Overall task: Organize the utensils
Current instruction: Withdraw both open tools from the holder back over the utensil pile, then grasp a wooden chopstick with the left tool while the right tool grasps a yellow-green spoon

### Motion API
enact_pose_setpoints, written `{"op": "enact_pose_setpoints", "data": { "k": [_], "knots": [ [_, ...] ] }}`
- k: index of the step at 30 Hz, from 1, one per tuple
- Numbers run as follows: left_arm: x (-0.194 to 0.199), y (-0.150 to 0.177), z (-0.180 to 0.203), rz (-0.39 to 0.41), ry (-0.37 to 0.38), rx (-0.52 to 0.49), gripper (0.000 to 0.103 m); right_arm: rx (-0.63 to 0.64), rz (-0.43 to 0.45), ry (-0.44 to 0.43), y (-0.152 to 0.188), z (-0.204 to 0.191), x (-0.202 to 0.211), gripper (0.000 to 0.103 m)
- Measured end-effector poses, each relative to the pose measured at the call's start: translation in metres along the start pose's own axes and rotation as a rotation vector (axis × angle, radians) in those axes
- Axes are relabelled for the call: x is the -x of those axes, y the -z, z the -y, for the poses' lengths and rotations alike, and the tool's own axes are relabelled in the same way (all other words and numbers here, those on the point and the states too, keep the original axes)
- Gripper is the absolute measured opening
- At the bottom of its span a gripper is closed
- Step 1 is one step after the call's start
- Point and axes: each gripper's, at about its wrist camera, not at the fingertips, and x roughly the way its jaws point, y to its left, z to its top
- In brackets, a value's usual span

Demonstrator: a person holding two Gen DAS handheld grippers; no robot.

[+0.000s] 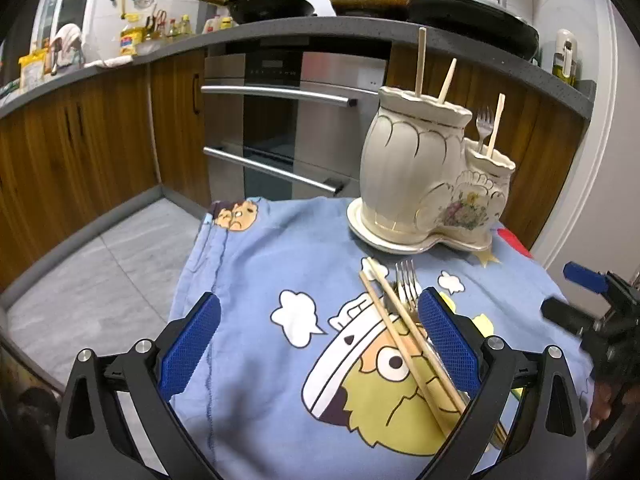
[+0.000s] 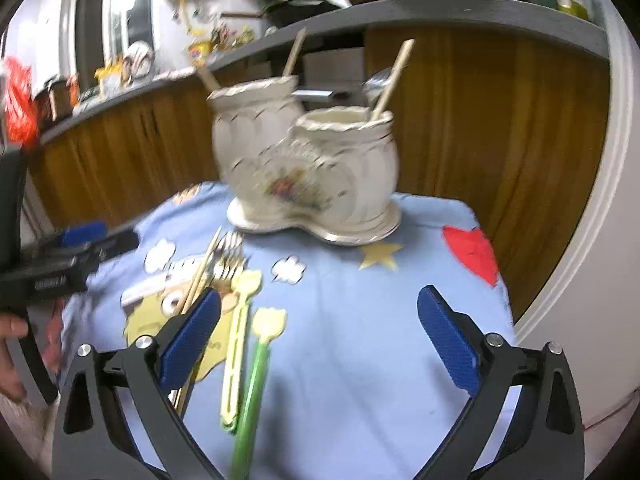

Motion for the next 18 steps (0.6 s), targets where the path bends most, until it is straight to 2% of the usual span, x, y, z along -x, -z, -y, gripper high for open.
{"op": "enact_pose_setpoints", "data": {
  "k": [2,5,10,16,18],
  "knots": [
    [0.001,0.001,0.002,0.004,-0.002,-0.009,0.098,0.055,-0.03,0.004,0.004,-0.013,-0.004,0.088],
    [0.002,0.0,0.005,0.007,-0.017,-0.027,0.098,0.104,-0.062,-0.007,0.007,-0.028,-0.008,0.074],
    [-0.001,-0.001,0.006,-0.007,-0.047,-0.042,0.098,0.153,-0.153,-0.043,0.009,-0.045,-0.023,0.044],
    [-0.001,-0.003,0.004,-0.009,-0.027,-0.028,0.098,0.2,-0.223,-0.06,0.009,-0.057,-0.036,0.024],
    [0.0,-0.003,0.004,-0.005,-0.021,-0.025,0.098,0.21,-0.244,-0.059,0.008,-0.06,-0.041,0.023]
  ]
}}
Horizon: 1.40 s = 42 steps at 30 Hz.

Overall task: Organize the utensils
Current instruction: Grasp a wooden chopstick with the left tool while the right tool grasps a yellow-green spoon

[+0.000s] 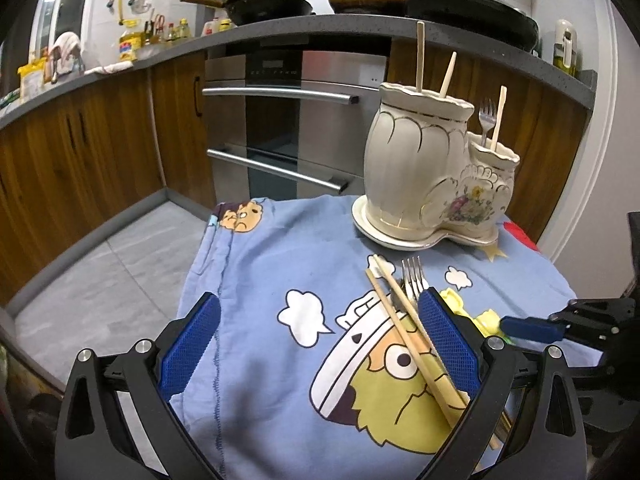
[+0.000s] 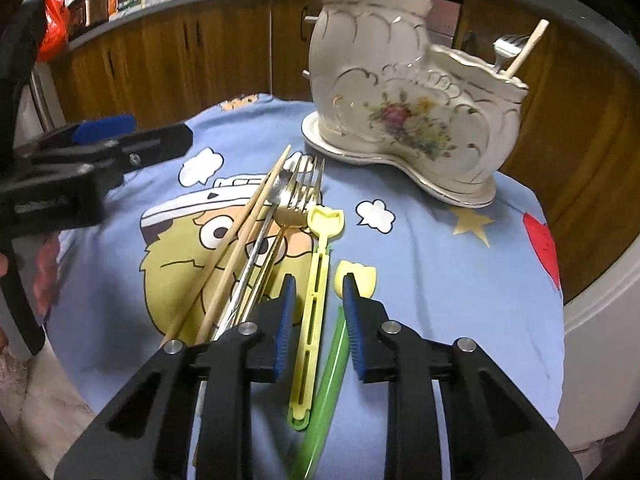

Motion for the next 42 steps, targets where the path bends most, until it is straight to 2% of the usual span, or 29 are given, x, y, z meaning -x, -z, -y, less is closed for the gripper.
{"op": "enact_pose_setpoints", "data": {
  "k": [5,8,10,17,19,21,23,25,27,30,32,40,42],
  "knots": [
    [-0.002,0.0,-0.001,-0.012,0.014,0.008,0.098,0.025,-0.016,-0.01,-0.009,-0.004,-0.01,0.022],
    [-0.004,0.001,0.0,-0.03,0.018,0.001,0.098,0.038,-0.016,-0.01,-0.01,-0.006,-0.015,0.011],
    [-0.005,0.002,0.002,-0.043,0.023,-0.008,0.098,0.024,-0.002,-0.023,-0.008,-0.004,-0.014,0.01],
    [-0.008,0.015,0.028,-0.145,0.031,-0.077,0.095,-0.114,0.135,-0.085,0.0,0.029,0.017,0.01],
    [-0.01,0.02,0.037,-0.176,0.029,-0.096,0.085,-0.126,0.168,-0.101,0.001,0.034,0.025,0.01],
    [-0.014,0.024,0.042,-0.215,0.03,-0.098,0.067,-0.124,0.182,-0.103,0.002,0.038,0.029,0.01],
    [-0.018,0.027,0.046,-0.242,0.043,-0.078,0.063,-0.127,0.193,-0.115,0.004,0.042,0.033,0.01],
    [-0.016,0.024,0.048,-0.236,0.064,-0.039,0.06,-0.136,0.206,-0.122,0.005,0.046,0.037,0.01],
    [-0.016,0.02,0.053,-0.231,0.072,-0.031,0.045,-0.151,0.22,-0.126,0.009,0.054,0.043,0.01],
    [-0.021,0.014,0.061,-0.232,0.084,-0.022,0.031,-0.167,0.235,-0.134,0.01,0.06,0.046,0.01],
    [-0.026,0.011,0.066,-0.234,0.089,-0.015,0.025,-0.17,0.239,-0.137,0.011,0.063,0.047,0.01],
    [-0.048,0.006,0.067,-0.257,0.046,-0.009,0.019,-0.189,0.255,-0.143,0.016,0.075,0.051,0.01],
    [-0.053,0.003,0.064,-0.258,0.04,0.001,0.013,-0.198,0.261,-0.152,0.016,0.079,0.052,0.01]
  ]
}}
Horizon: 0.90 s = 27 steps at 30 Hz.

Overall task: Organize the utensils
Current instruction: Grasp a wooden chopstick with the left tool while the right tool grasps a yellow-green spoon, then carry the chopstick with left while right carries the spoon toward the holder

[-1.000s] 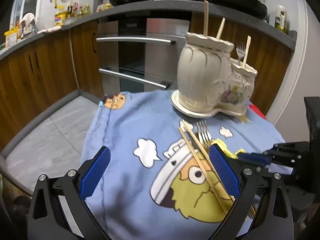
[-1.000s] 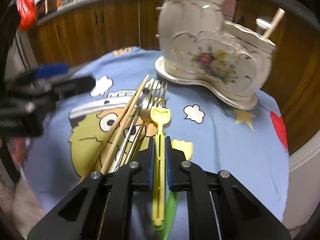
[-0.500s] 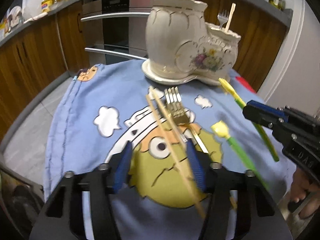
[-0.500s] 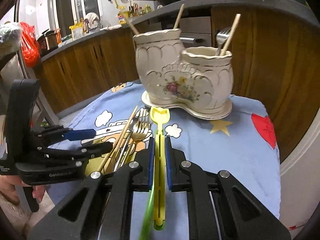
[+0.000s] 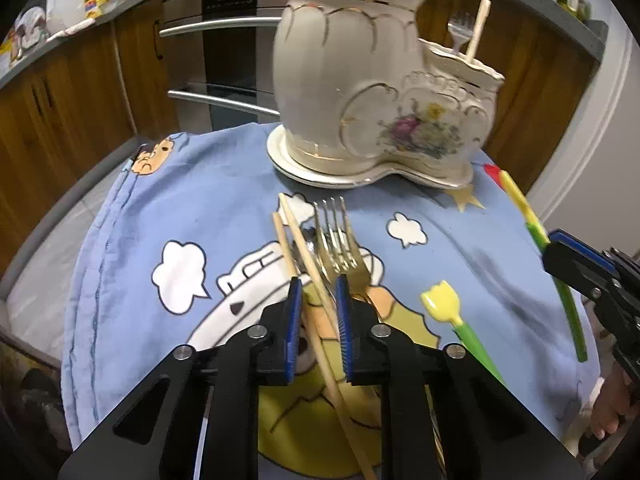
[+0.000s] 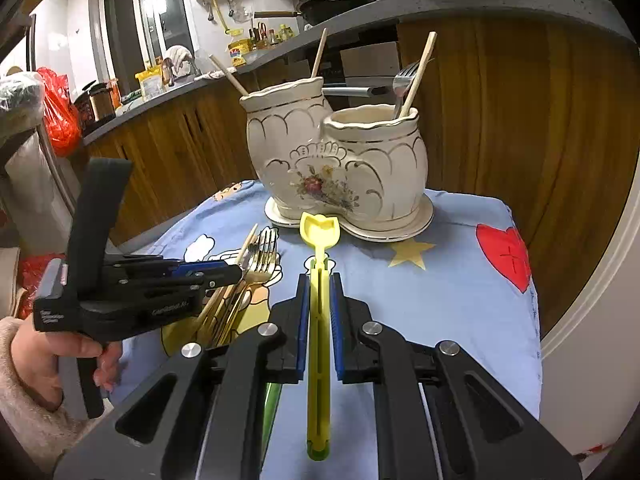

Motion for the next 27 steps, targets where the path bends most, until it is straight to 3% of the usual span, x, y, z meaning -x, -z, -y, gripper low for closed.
{"op": "enact_pose_setpoints", "data": {
  "k": [6,14,20,27],
  "knots": [
    [0.0,-0.006,-0.008,0.011,0.006,0.006,0.005,-0.012,0.025,-0.012,-0.002,0.004,0.003,0.01],
    [0.02,-0.004,-0.02,0.077,0.058,0.021,0.005,-0.015,0.053,-0.016,-0.007,0.005,0.005,0.01],
    [0.044,-0.001,-0.016,0.114,0.121,-0.043,0.005,-0.012,0.088,-0.025,-0.014,0.003,0.012,0.01],
    [0.086,-0.006,-0.009,0.28,0.244,-0.09,0.005,-0.044,0.189,-0.02,-0.036,0.01,0.029,0.01]
  ]
}}
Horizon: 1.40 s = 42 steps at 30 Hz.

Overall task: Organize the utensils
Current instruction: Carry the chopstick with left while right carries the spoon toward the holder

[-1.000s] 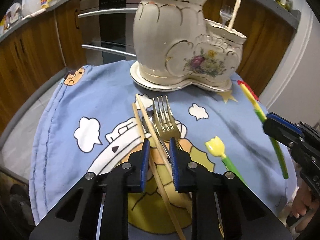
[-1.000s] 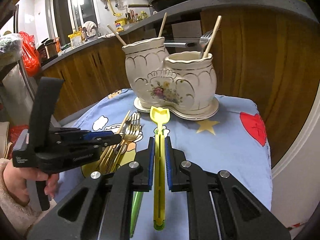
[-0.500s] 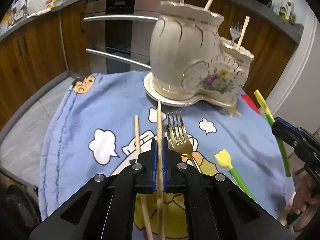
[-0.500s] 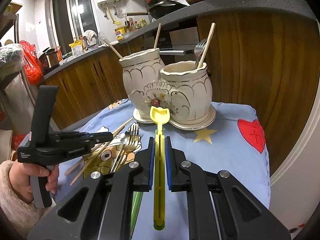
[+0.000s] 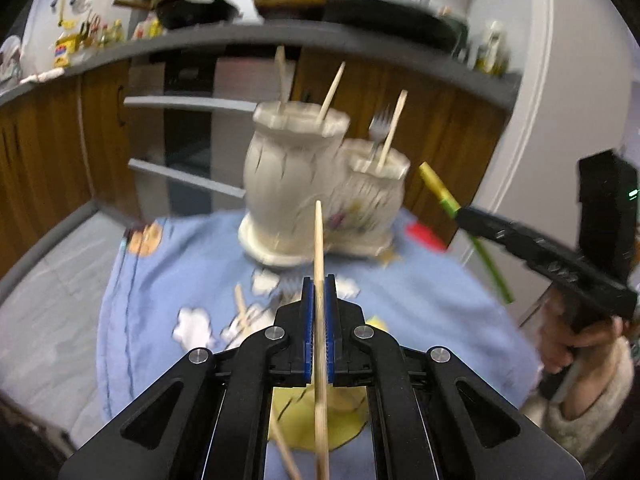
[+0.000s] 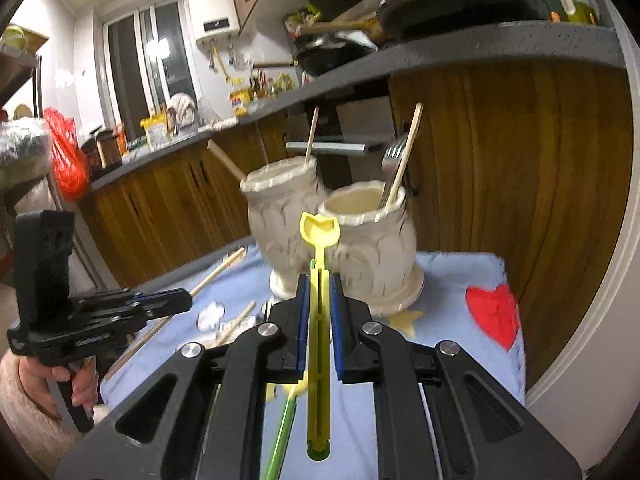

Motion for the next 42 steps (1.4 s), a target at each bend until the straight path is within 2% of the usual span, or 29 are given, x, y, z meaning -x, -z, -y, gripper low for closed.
{"op": "enact_pose_setpoints", "data": {
  "k": [7,12,17,22,28,35,39,42],
  "knots": [
    [0.004,-0.049,0.0,0.233,0.081,0.015,0.005,-0.013,0.102,-0.012,-0.036,0.005,-0.004,0.01],
    [-0.009,-0.09,-0.007,0.334,0.141,0.079,0.005,-0.023,0.189,-0.034,-0.063,0.009,-0.017,0.01],
    [-0.026,-0.122,-0.008,0.405,0.141,0.098,0.005,-0.032,0.224,-0.033,-0.079,0.016,-0.034,0.01],
    [-0.04,-0.151,-0.009,0.482,0.054,0.058,0.005,-0.034,0.268,-0.031,-0.093,0.024,-0.048,0.01],
    [-0.052,-0.174,-0.033,0.518,0.012,0.079,0.005,-0.028,0.262,-0.046,-0.097,0.028,-0.073,0.01],
    [-0.065,-0.179,-0.066,0.522,0.059,0.177,0.005,-0.043,0.233,-0.054,-0.094,0.033,-0.085,0.01],
    [-0.054,-0.184,-0.082,0.573,0.066,0.226,0.005,-0.035,0.233,-0.052,-0.097,0.031,-0.09,0.01],
    [-0.053,-0.189,-0.091,0.584,0.024,0.238,0.005,-0.035,0.236,-0.056,-0.095,0.029,-0.092,0.01]
  ]
}}
